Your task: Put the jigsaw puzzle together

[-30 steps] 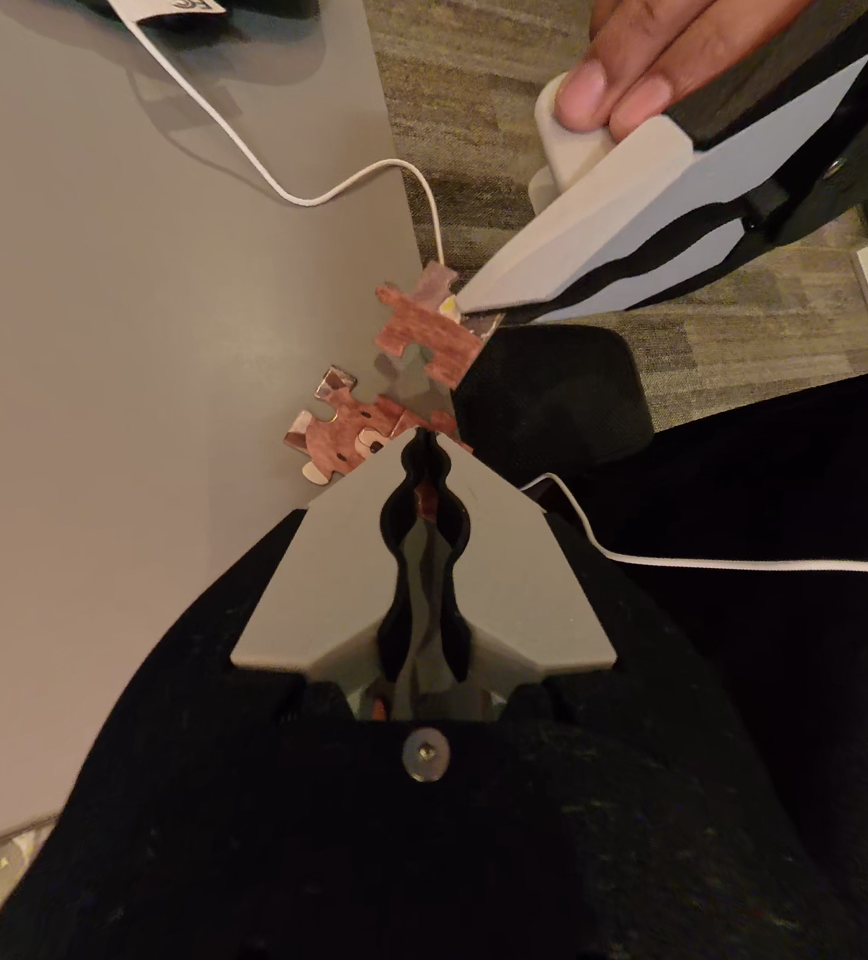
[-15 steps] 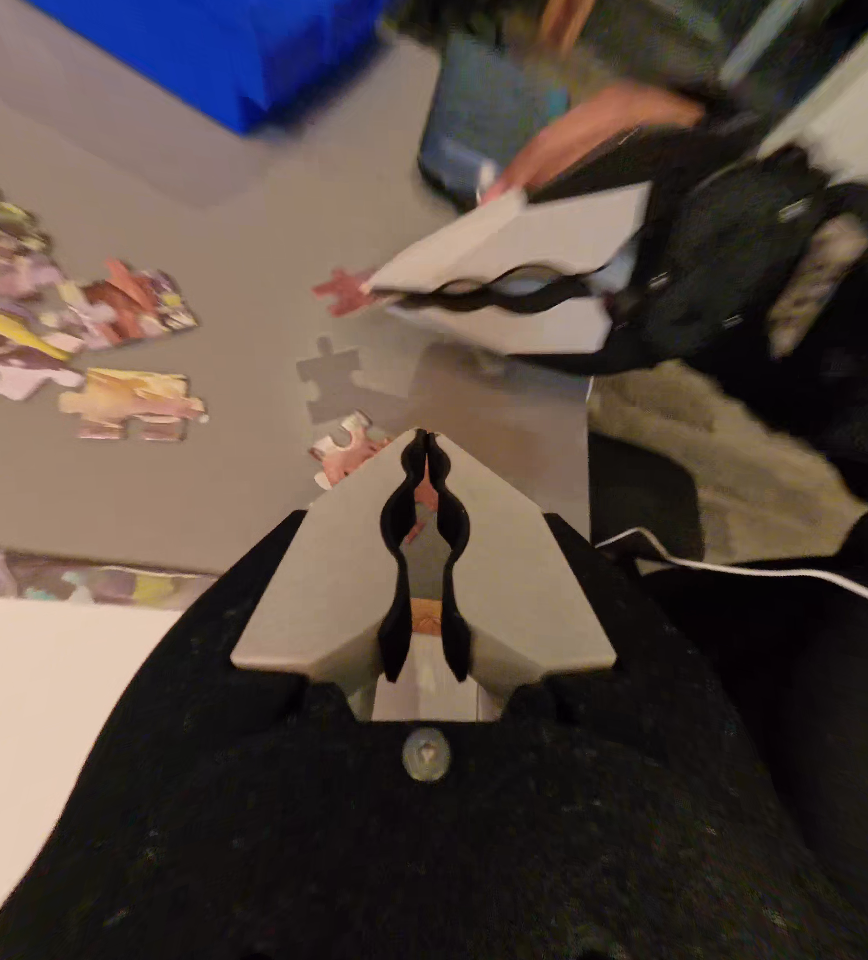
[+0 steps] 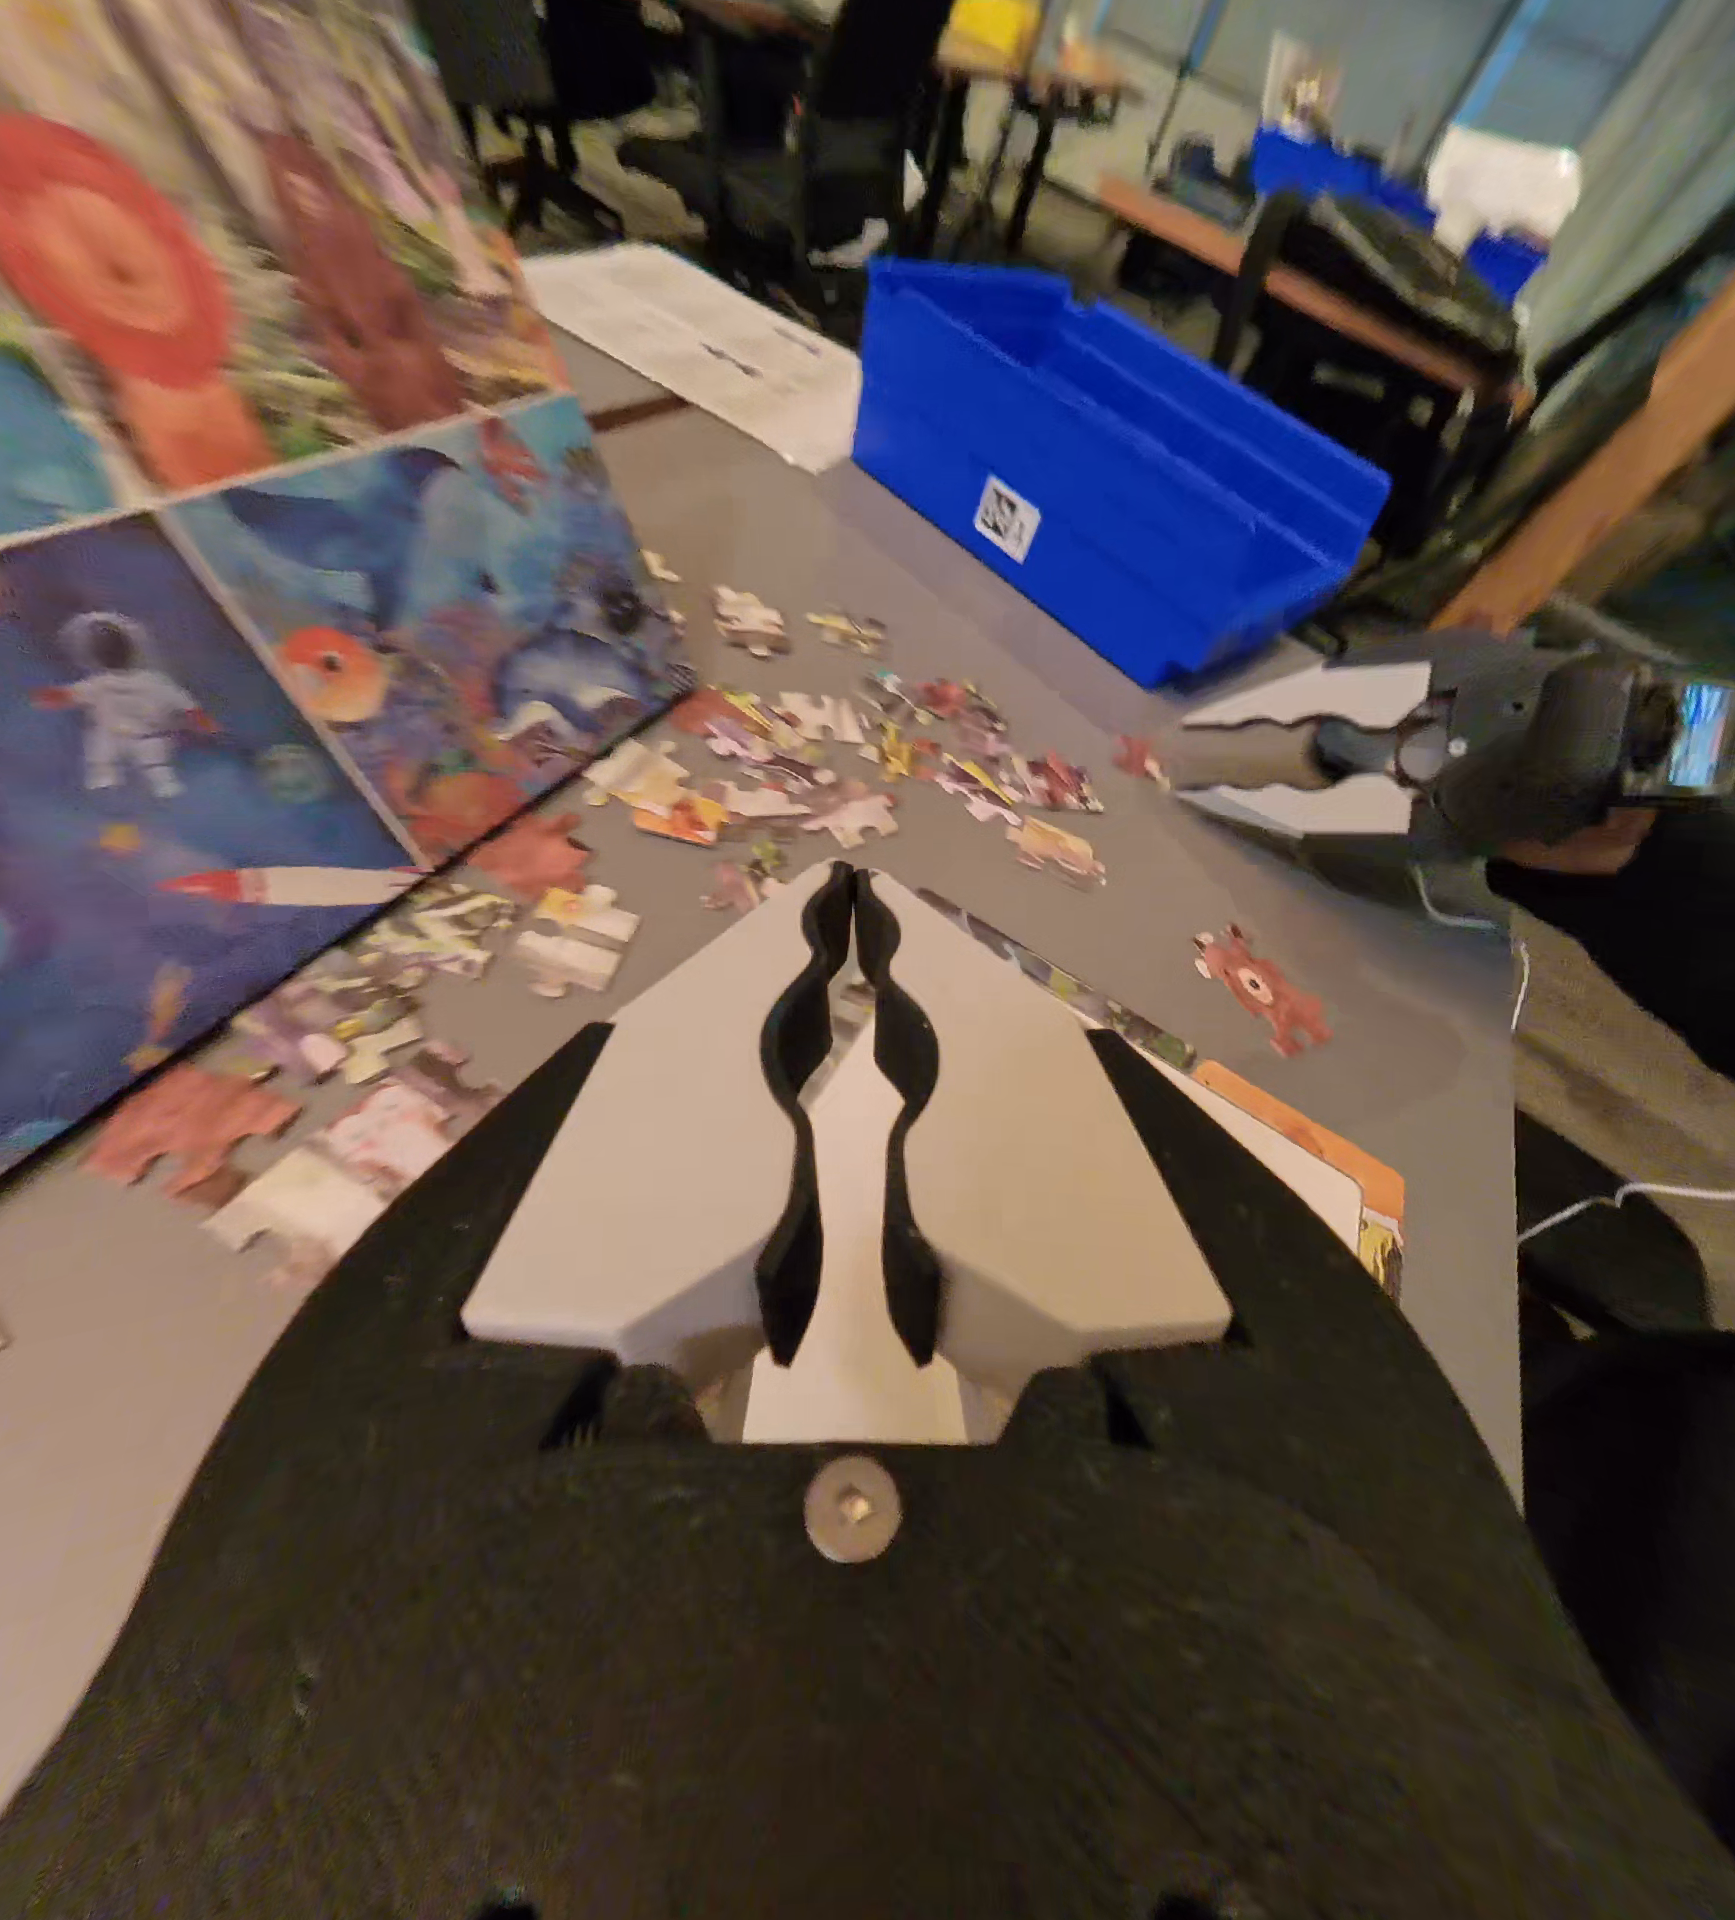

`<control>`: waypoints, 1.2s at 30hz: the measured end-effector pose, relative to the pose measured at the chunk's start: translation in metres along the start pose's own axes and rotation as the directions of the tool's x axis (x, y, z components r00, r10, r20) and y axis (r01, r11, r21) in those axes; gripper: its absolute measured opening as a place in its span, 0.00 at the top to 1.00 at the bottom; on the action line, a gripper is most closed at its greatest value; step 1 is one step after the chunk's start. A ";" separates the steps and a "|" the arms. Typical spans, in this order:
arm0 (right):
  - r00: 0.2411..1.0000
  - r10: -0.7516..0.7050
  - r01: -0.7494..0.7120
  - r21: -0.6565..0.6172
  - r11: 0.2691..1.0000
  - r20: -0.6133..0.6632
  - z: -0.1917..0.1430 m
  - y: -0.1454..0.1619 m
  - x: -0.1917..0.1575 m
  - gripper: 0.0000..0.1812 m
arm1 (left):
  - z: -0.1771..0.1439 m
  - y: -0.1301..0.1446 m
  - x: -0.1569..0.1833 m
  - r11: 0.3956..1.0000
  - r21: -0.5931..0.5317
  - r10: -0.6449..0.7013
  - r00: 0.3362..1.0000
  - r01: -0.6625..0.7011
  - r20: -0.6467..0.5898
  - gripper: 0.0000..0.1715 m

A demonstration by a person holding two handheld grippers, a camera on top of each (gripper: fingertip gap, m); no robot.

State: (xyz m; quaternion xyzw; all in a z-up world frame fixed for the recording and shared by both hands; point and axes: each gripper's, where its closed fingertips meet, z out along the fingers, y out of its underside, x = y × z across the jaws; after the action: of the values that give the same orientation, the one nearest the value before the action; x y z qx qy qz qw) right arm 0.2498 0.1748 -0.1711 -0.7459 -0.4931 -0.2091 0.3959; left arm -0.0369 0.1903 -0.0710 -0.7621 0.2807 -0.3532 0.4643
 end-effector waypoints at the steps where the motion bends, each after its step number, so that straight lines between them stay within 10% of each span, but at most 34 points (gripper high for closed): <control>1: 0.999 0.044 -0.044 0.014 0.999 0.010 -0.002 -0.003 0.002 0.85 | -0.008 -0.003 -0.008 0.999 0.027 -0.020 1.000 0.019 0.003 1.00; 11: 0.888 0.448 -0.460 0.252 0.852 0.104 -0.019 -0.067 0.044 0.85 | -0.042 -0.009 0.000 0.976 0.214 0.068 0.989 -0.038 -0.135 1.00; 20: 0.736 0.603 -0.663 0.502 0.554 0.306 0.000 -0.153 0.079 0.85 | -0.052 -0.007 -0.010 0.967 0.254 0.060 0.988 -0.023 -0.142 1.00; 27: 0.796 0.606 -0.498 0.573 0.651 0.003 0.000 -0.111 0.094 0.94 | -0.049 0.000 -0.018 0.971 0.226 0.098 0.992 -0.078 -0.078 1.00; 32: 0.627 0.774 -0.533 0.673 0.513 -0.092 -0.033 -0.056 0.132 0.87 | -0.044 0.006 -0.023 0.976 0.201 0.103 0.993 -0.089 -0.062 1.00; 36: 0.638 0.769 -0.541 0.689 0.482 -0.037 -0.034 -0.060 0.129 0.87 | -0.047 0.006 -0.034 0.975 0.185 0.123 0.992 -0.120 -0.002 1.00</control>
State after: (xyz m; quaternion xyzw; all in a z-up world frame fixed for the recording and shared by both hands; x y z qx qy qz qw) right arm 0.2538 0.2330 -0.0367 -0.6541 -0.1261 0.0100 0.7457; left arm -0.0950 0.1896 -0.0711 -0.6949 0.2960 -0.3538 0.5516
